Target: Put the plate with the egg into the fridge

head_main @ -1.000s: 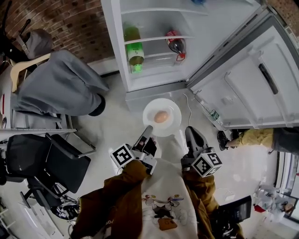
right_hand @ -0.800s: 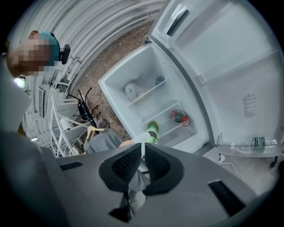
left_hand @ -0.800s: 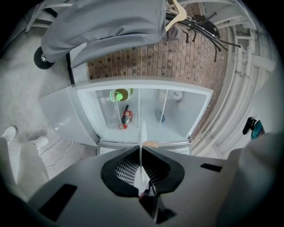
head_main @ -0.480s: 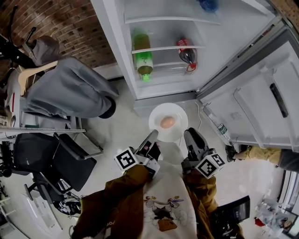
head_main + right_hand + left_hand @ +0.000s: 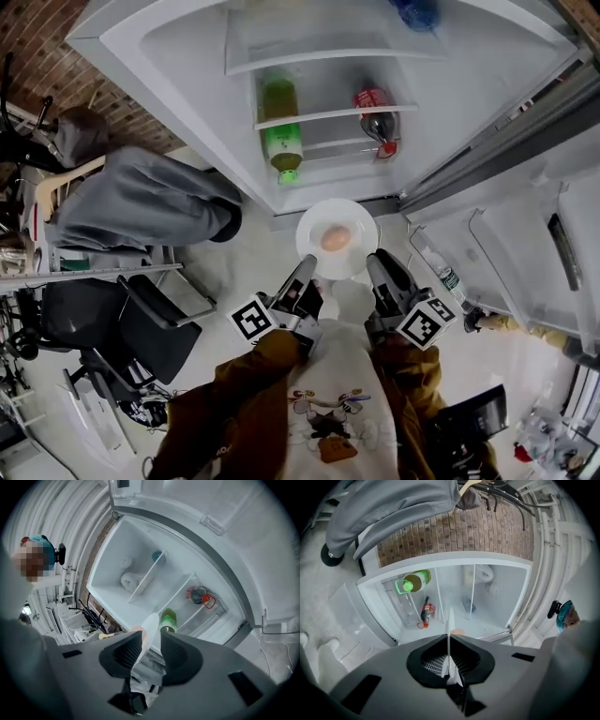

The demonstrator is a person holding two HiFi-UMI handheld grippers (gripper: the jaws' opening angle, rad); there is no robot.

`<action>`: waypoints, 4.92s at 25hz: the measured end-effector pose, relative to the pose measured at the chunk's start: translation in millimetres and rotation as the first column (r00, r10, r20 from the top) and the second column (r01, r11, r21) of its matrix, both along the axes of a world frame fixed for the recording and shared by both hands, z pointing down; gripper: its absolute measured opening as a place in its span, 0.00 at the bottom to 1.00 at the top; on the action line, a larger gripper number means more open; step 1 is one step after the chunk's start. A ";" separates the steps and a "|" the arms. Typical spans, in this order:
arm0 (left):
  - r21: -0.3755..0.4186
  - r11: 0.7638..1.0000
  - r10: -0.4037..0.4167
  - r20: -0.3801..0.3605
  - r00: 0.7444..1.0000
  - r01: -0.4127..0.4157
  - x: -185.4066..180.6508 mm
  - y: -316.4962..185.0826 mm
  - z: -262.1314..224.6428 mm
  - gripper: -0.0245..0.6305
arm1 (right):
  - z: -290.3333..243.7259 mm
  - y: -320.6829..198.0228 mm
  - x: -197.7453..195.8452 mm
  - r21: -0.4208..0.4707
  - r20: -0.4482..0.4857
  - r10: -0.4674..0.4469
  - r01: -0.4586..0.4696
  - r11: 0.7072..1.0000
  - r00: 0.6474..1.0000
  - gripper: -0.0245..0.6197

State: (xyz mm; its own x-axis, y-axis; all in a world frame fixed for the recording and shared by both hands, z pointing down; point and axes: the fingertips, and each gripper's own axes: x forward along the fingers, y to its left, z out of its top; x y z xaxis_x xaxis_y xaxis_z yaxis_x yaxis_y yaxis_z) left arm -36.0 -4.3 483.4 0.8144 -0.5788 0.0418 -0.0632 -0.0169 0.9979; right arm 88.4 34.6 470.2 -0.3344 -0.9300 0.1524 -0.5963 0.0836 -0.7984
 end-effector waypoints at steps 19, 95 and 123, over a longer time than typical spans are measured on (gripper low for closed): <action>0.065 0.989 -0.130 0.005 0.991 0.130 39.2 -79.1 -13.1 0.07 | 1.8 -78.9 24.4 0.002 0.046 -0.150 0.150 0.989 0.988 0.20; 0.178 0.980 0.071 0.091 0.993 -0.086 57.9 -115.2 -30.4 0.04 | -14.4 -183.1 31.1 -0.114 0.534 0.099 -0.044 0.992 0.840 0.07; 0.540 0.755 0.092 0.474 0.876 -0.372 79.5 -103.9 -54.1 0.04 | -6.0 -226.9 40.6 -0.136 0.546 0.111 -0.042 0.990 0.831 0.07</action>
